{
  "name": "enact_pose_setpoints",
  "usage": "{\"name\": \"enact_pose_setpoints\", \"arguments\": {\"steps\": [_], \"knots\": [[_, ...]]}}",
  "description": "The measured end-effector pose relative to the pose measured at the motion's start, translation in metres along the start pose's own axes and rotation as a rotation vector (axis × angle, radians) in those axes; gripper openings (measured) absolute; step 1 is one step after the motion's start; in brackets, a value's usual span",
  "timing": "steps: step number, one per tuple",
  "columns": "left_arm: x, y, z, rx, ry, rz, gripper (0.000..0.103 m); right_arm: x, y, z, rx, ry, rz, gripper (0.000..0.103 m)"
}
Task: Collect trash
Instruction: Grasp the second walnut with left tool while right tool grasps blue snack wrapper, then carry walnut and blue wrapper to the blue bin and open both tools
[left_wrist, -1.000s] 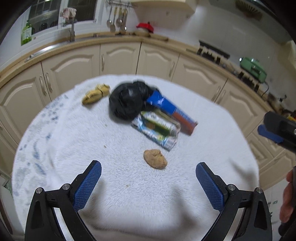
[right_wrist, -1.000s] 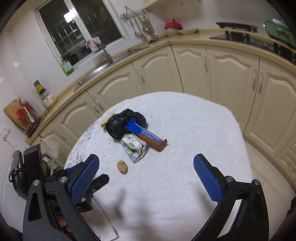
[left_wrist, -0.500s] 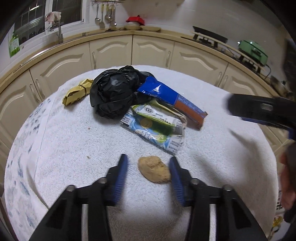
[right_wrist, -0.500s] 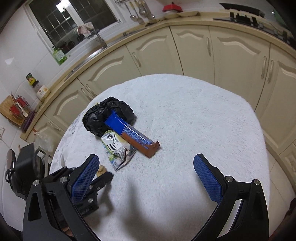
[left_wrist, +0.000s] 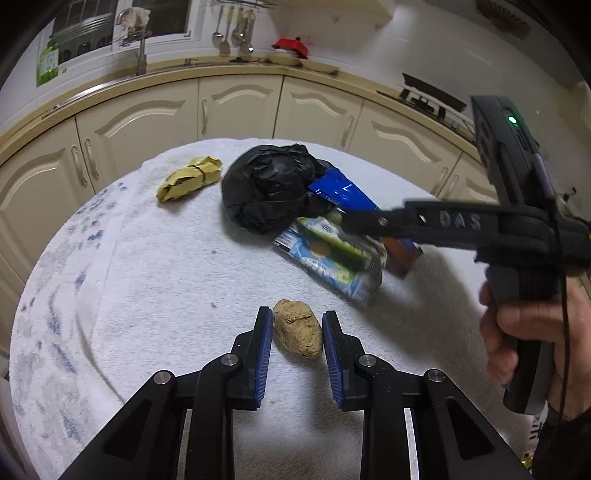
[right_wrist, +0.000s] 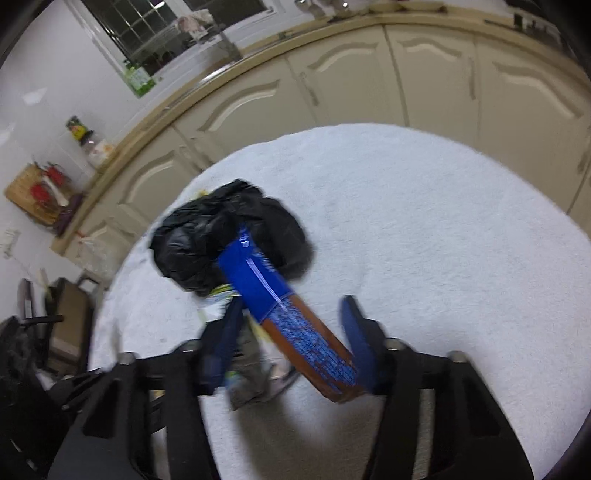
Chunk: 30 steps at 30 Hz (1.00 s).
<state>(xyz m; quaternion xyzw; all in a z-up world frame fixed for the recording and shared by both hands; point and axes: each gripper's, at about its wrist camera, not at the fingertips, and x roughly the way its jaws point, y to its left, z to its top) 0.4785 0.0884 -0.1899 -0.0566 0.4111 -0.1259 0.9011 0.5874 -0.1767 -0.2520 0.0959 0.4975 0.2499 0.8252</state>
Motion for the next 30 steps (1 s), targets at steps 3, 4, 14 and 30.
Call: {"name": "enact_pose_setpoints", "arguments": {"steps": [3,4,14,30], "knots": [[0.000,0.005,-0.001,-0.021,-0.002,-0.008,0.023,-0.008,0.007,-0.010,-0.026,-0.003,-0.005,0.029],[-0.003,0.007,-0.003,-0.023,-0.005,-0.007,0.023,-0.011,0.007,-0.012,-0.021,-0.006,0.004,0.017],[-0.036,0.018,-0.025,-0.034,-0.041,-0.031,0.023,-0.053,-0.004,-0.047,0.075,-0.072,0.022,0.014],[-0.093,-0.042,-0.029,0.072,-0.132,-0.102,0.023,-0.161,-0.020,-0.096,0.113,-0.257,-0.005,0.014]]}}
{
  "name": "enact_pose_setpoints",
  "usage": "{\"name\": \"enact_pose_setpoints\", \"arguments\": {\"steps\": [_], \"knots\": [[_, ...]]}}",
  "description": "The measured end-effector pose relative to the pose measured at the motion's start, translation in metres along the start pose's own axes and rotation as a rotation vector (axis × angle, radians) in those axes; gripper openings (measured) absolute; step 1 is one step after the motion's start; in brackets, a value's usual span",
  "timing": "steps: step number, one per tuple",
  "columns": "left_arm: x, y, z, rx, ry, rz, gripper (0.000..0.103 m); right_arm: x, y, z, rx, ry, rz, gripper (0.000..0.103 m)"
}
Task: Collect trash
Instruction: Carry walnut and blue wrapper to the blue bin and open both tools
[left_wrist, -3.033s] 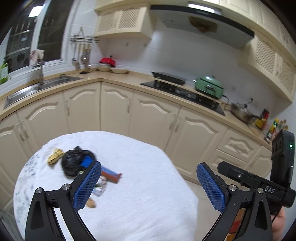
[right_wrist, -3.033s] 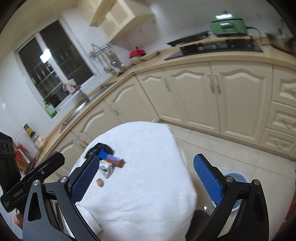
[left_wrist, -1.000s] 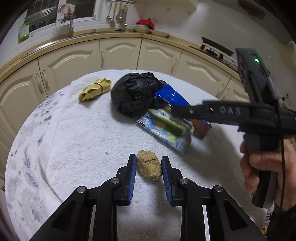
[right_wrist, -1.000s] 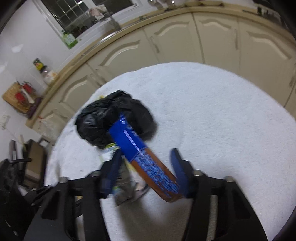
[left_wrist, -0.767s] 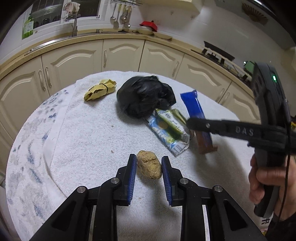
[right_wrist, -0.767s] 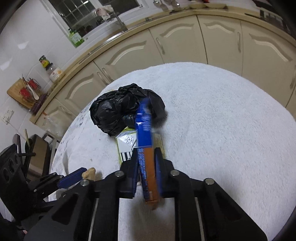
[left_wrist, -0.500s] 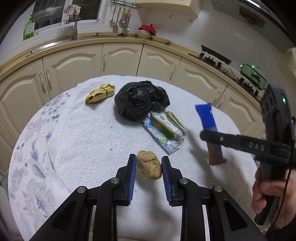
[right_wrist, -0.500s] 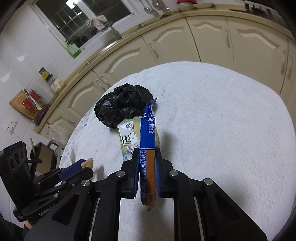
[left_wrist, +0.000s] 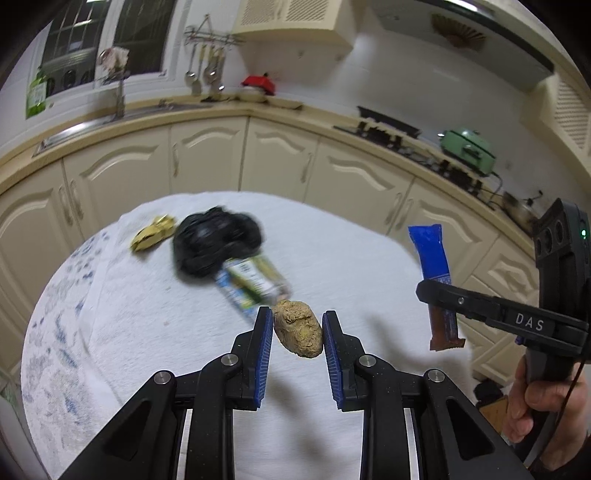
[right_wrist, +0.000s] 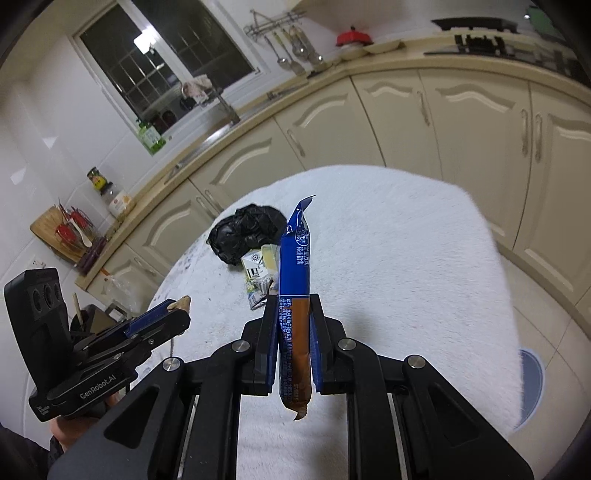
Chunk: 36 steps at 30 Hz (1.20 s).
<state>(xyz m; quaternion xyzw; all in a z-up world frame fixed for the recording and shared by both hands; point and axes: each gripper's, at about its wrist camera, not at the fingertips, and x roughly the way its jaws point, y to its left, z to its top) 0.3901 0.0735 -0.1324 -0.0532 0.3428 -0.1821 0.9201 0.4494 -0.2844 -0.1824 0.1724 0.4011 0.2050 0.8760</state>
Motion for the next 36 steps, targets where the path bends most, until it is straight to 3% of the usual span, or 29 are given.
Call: {"name": "enact_pose_setpoints", "arguments": {"steps": [13,22,30,36], "knots": [[-0.017,-0.108,0.012,0.166,-0.071,-0.152,0.023,-0.128,-0.053,-0.005,0.076,-0.217,-0.117,0.014],[0.003,-0.179,0.018,0.269,-0.071,-0.279,0.023,-0.194,-0.107,-0.020,0.178,-0.311,-0.229,0.014],[0.058,-0.228,0.031,0.331,-0.001,-0.361,0.023,-0.210,-0.157,-0.037,0.268,-0.319,-0.286,0.014],[0.121,-0.270,0.038,0.372,0.116,-0.383,0.023,-0.201,-0.209,-0.052,0.363,-0.276,-0.303,0.014]]}}
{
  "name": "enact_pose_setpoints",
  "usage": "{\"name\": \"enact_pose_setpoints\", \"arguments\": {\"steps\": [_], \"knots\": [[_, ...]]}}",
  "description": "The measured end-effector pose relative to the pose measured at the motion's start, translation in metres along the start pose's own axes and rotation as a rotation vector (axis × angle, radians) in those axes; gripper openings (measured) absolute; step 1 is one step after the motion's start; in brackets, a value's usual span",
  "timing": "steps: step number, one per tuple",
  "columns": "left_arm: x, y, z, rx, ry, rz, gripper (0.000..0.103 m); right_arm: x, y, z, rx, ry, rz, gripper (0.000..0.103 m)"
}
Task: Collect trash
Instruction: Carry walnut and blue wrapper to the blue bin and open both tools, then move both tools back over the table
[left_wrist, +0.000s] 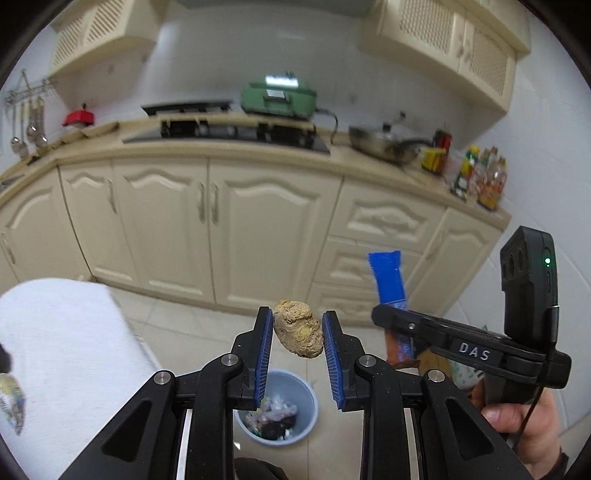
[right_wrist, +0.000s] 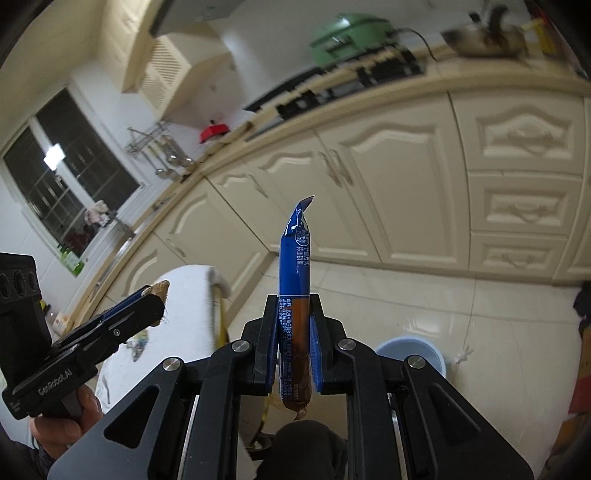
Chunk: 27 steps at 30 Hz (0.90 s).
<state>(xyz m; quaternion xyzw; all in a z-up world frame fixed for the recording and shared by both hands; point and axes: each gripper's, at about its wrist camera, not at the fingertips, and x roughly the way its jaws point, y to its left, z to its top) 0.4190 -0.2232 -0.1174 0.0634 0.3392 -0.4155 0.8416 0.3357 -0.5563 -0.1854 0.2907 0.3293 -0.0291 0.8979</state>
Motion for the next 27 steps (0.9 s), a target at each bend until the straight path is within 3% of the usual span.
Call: {"name": "enact_pose_setpoints", "arguments": {"steps": [15,18,19,21,23,24,27], "knots": [[0.194,-0.009,0.062,0.010,0.308,-0.007,0.024,0.084,-0.086,-0.017,0.171,0.157,-0.063,0.017],[0.224,-0.013,0.067,0.023,0.367,0.009,0.035,0.097,-0.100,-0.021,0.208,0.186,-0.089,0.019],[0.229,-0.015,0.069,0.026,0.372,0.019,0.041,0.098,-0.102,-0.022,0.213,0.191,-0.098,0.024],[0.236,-0.016,0.072,0.027,0.375,0.018,0.073,0.096,-0.105,-0.025,0.230,0.188,-0.102,0.034],[0.237,-0.017,0.077,0.038,0.353,0.040,0.094,0.092,-0.105,-0.026,0.246,0.174,-0.111,0.056],[0.237,-0.018,0.080,0.045,0.339,0.055,0.102,0.088,-0.105,-0.026,0.252,0.164,-0.116,0.073],[0.240,-0.021,0.088,0.059,0.322,0.088,0.102,0.079,-0.104,-0.025,0.272,0.136,-0.145,0.093]]}}
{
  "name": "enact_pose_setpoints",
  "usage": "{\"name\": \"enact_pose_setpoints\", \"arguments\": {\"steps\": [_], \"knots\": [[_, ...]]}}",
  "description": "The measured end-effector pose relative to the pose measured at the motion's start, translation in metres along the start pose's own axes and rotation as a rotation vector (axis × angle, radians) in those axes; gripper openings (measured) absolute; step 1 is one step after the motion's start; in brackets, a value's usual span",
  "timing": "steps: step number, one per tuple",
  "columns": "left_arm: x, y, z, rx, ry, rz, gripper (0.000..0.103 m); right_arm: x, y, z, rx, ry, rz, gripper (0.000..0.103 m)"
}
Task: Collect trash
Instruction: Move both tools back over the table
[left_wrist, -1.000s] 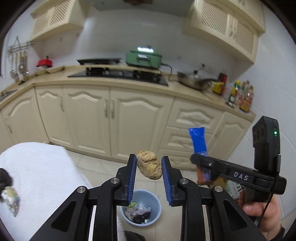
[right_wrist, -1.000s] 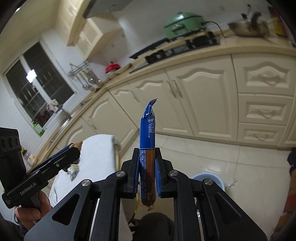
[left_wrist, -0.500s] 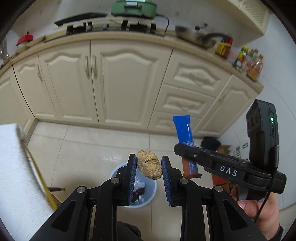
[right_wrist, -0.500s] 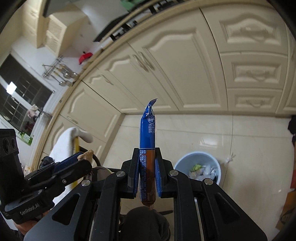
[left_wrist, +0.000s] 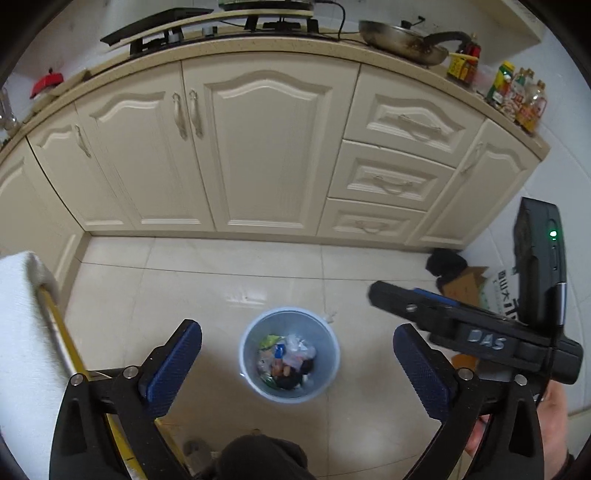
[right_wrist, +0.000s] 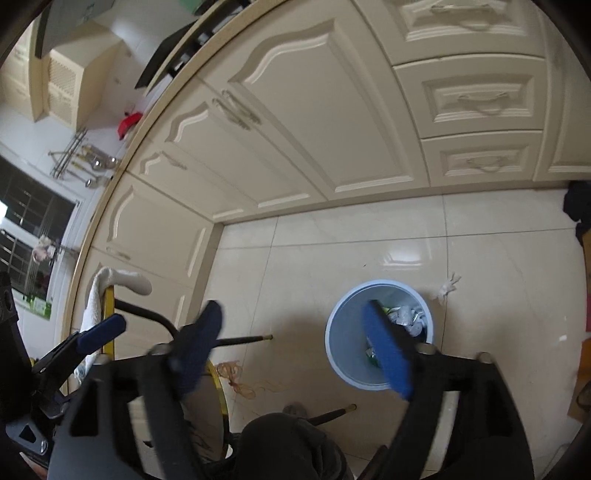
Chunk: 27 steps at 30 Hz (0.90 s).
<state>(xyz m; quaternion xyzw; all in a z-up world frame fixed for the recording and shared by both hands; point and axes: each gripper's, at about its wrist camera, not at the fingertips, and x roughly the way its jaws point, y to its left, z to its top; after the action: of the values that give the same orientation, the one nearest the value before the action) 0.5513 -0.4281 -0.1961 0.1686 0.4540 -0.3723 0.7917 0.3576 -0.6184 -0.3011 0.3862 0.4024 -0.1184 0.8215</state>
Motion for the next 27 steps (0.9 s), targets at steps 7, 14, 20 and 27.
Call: {"name": "enact_pose_setpoints", "arguments": {"steps": [7,14,20,27], "knots": [[-0.019,-0.001,-0.004,-0.022,-0.042,0.006,0.102,-0.022,0.014,0.001,0.006,-0.047,-0.015,0.103],[-0.085,0.011,-0.050,-0.028,-0.156,-0.011,0.102,-0.051,0.046,-0.002,-0.031,-0.102,0.017,0.103],[-0.169,0.049,-0.115,-0.072,-0.259,-0.024,0.102,-0.078,0.086,-0.008,-0.089,-0.147,0.046,0.103],[-0.258,0.090,-0.184,-0.130,-0.379,0.019,0.102,-0.104,0.150,-0.021,-0.185,-0.195,0.097,0.103]]}}
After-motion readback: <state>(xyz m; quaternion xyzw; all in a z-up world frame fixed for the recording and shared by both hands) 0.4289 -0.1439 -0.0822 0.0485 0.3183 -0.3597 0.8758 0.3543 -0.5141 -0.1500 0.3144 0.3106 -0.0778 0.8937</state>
